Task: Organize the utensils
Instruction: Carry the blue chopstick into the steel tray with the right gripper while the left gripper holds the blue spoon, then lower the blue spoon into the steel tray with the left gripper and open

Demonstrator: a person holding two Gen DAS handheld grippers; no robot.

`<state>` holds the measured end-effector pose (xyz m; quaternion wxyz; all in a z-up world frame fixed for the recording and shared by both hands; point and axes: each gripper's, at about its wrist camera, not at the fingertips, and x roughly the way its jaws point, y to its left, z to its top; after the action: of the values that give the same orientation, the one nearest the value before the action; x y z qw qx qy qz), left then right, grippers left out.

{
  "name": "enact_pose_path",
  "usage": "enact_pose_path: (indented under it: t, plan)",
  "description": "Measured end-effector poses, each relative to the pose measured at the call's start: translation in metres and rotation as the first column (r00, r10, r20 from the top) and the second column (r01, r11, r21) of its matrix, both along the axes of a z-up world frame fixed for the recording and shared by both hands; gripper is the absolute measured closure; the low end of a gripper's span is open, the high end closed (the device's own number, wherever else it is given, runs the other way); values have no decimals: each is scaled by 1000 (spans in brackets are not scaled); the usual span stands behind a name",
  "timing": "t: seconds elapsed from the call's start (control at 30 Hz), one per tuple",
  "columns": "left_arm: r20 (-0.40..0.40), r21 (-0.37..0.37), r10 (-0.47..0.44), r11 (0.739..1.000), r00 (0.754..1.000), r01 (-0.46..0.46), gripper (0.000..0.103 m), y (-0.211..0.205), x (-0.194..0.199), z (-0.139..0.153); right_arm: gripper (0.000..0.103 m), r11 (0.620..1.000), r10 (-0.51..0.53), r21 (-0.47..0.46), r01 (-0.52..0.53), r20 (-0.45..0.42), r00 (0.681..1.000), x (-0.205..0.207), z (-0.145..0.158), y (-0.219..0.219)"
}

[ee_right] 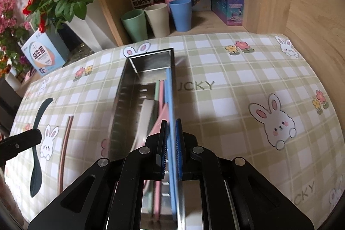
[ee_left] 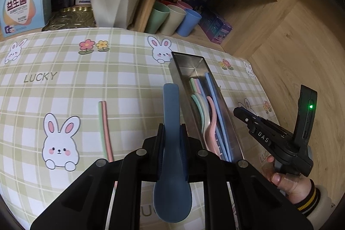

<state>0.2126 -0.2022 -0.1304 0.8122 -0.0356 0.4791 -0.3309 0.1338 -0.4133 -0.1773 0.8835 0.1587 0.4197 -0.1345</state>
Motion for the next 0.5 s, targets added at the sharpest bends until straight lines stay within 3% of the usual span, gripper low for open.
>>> enact_pose_path:
  t: [0.07,0.13,0.27,0.47,0.5]
  plan:
    - [-2,6,-6,1000,1000,6,90,-7,-1,-1,87,1000,-13,7,13,-4,1000,-4,0,-5]
    - [-6,13,-14,1000,1000,14,90,-16,-1,-2,57,999,-31,13,31,6,1000,-9,0,-11]
    - [-11,21,-33,999,999,33,90,-36,0,-4,55,999,-43,27,43,0,999,-13,-2,-21]
    - [-20,18,-78,997,997,79,90,-81,1,-6,36,995,-70,70,69,14,997,-24,-4,-36]
    - [-17,20,-88,996,996,88,90,-90,2,-7,28,995,-76,72,74,16,997,-26,-3,-38]
